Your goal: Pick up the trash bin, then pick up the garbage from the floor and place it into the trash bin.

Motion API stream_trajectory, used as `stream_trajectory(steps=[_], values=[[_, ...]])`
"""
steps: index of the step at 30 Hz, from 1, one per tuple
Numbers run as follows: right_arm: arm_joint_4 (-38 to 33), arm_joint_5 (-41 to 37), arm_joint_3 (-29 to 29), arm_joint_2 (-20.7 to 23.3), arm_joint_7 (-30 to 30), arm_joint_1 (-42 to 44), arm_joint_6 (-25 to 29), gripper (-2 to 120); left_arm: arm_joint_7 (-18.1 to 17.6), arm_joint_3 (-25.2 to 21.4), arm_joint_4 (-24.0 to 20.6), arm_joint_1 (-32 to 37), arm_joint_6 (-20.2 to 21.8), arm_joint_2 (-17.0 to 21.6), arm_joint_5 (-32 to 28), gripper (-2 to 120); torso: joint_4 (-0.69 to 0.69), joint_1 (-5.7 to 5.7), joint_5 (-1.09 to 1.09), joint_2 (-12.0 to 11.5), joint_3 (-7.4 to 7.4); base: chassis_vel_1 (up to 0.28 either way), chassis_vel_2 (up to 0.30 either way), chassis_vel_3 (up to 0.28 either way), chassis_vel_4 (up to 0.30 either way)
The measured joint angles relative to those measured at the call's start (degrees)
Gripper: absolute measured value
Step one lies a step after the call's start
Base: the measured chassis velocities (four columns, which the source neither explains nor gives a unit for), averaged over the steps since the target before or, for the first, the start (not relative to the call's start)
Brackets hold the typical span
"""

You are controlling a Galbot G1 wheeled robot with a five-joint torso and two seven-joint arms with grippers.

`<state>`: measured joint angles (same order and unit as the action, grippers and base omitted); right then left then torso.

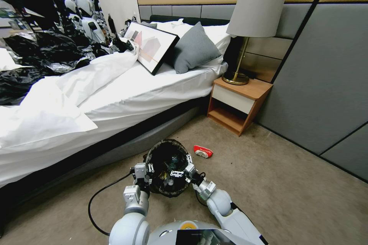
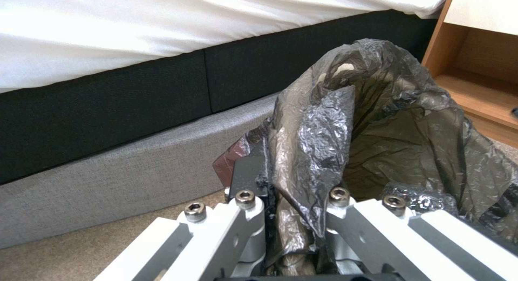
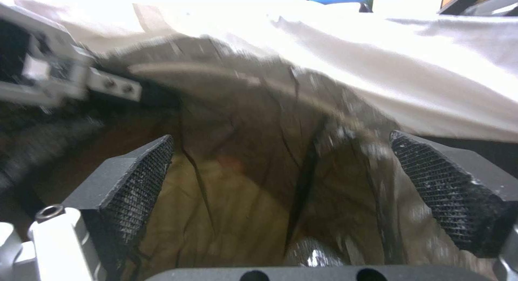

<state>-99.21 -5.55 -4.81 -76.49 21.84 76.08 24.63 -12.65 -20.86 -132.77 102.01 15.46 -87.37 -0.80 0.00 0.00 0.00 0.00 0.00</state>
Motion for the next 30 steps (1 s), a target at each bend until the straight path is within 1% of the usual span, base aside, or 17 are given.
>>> stream_trajectory(steps=[1, 3, 4, 7, 8, 9, 11, 12, 15, 16, 18, 20, 21, 24, 25, 28, 30], values=[[-0.72, 0.1, 0.06, 0.1, -0.1, 0.24, -0.08, 100, 0.0, 0.0, 0.0, 0.04, 0.0, 0.01, 0.02, 6, 0.0, 0.0, 0.0, 0.0, 0.0, 0.0, 0.0, 0.0, 0.0], [-2.99, 0.62, 0.3, 0.19, -2.17, 0.97, -0.21, 100, 0.0, 0.0, 0.02, 0.12, 0.0, 0.03, 0.09, 6, 0.0, 0.0, 0.0, 0.0, 0.0, 0.0, 0.0, 0.0, 0.0], [-2.99, 0.62, 0.3, 0.19, -2.17, 0.97, -0.21, 100, 0.0, 0.0, 0.02, 0.12, 0.0, 0.03, 0.09, 6, 0.0, 0.0, 0.0, 0.0, 0.0, 0.0, 0.0, 0.0, 0.0], [-7.58, 1.16, 0.72, 0.28, -6.73, 2.32, -0.47, 100, 0.0, -0.06, 0.09, 0.11, 0.0, 0.04, 0.11, 6, 0.0, 0.0, 0.0, 0.0, 0.0, 0.0, 0.0, 0.0, 0.0], [-7.58, 1.16, 0.72, 0.28, -6.73, 2.32, -0.47, 100, 0.0, -0.06, 0.09, 0.11, 0.0, 0.04, 0.11, 6, 0.0, 0.0, 0.0, 0.0, 0.0, 0.0, 0.0, 0.0, 0.0], [-10.18, 1.38, 0.71, 0.08, -9.82, 3.02, -0.76, 100, 0.0, -0.18, 0.24, 0.09, 0.0, 0.06, 0.11, 6, -0.01, 0.0, 0.0, 0.0, 0.0, 0.0, 0.0, 0.0, 0.0], [-14.55, 1.58, -0.46, -0.37, -13.57, 3.93, -1.25, 100, 0.0, -0.39, 0.3, 0.1, 0.0, 0.11, 0.09, 6, 0.0, 0.0, 0.0, 0.0, 0.0, 0.0, 0.0, 0.0, 0.0], [-14.55, 1.58, -0.46, -0.37, -13.57, 3.93, -1.25, 100, 0.0, -0.39, 0.3, 0.1, 0.0, 0.11, 0.09, 6, 0.0, 0.0, 0.0, 0.0, 0.0, 0.0, 0.0, 0.0, 0.0], [-19.81, 2.08, -3.74, -0.66, -16.81, 5.5, -1.3, 100, 0.0, -1.01, 0.22, 0.11, 0.0, 0.19, -0.07, 6, 0.0, 0.0, 0.0, 0.0, 0.0, 0.0, 0.0, 0.0, 0.0], [-19.81, 2.08, -3.74, -0.66, -16.81, 5.5, -1.3, 100, 0.0, -1.01, 0.22, 0.11, 0.0, 0.19, -0.07, 6, 0.0, 0.0, 0.0, 0.0, 0.0, 0.0, 0.0, 0.0, 0.0], [-22.15, 2.12, -6.37, -1.03, -18.86, 7.28, -0.87, 100, 0.01, -1.47, 0.07, 0.08, 0.0, 0.23, -0.3, 6, 0.0, 0.0, 0.0, 0.0, 0.0, 0.0, 0.0, 0.0, 0.0], [-22.91, 2.12, -9.49, -1.93, -20.11, 9.16, 0.66, 100, 0.01, -1.78, 0.05, -0.06, 0.0, 0.22, -0.54, 6, -0.01, 0.0, 0.0, 0.0, 0.0, 0.0, 0.0, 0.0, 0.0], [-22.91, 2.12, -9.49, -1.93, -20.11, 9.16, 0.66, 100, 0.01, -1.78, 0.05, -0.06, 0.0, 0.22, -0.54, 6, -0.01, 0.0, 0.0, 0.0, 0.0, 0.0, 0.0, 0.0, 0.0], [-22.34, 2.0, -13.93, -3.39, -20.63, 11.55, 3.16, 100, 0.02, -1.98, 0.13, -0.18, 0.0, 0.22, -0.69, 6, 0.0, 0.0, 0.0, 0.0, 0.0, 0.0, 0.0, 0.0, 0.0], [-22.34, 2.0, -13.93, -3.39, -20.63, 11.55, 3.16, 100, 0.02, -1.98, 0.13, -0.18, 0.0, 0.22, -0.69, 6, 0.0, 0.0, 0.0, 0.0, 0.0, 0.0, 0.0, 0.0, 0.0], [-20.65, 1.73, -17.17, -4.86, -20.61, 13.03, 5.4, 100, 0.02, -2.2, 0.15, -0.18, -0.01, 0.22, -0.81, 6, -0.01, 0.0, 0.0, 0.0, 0.0, 0.0, 0.0, 0.0, 0.0], [-19.94, 1.57, -18.0, -5.32, -20.59, 13.4, 6.18, 100, 0.02, -2.32, 0.15, -0.18, -0.02, 0.23, -0.84, 6, 0.0, 0.0, 0.0, 0.0, 0.0, 0.0, 0.0, 0.0, 0.0]])
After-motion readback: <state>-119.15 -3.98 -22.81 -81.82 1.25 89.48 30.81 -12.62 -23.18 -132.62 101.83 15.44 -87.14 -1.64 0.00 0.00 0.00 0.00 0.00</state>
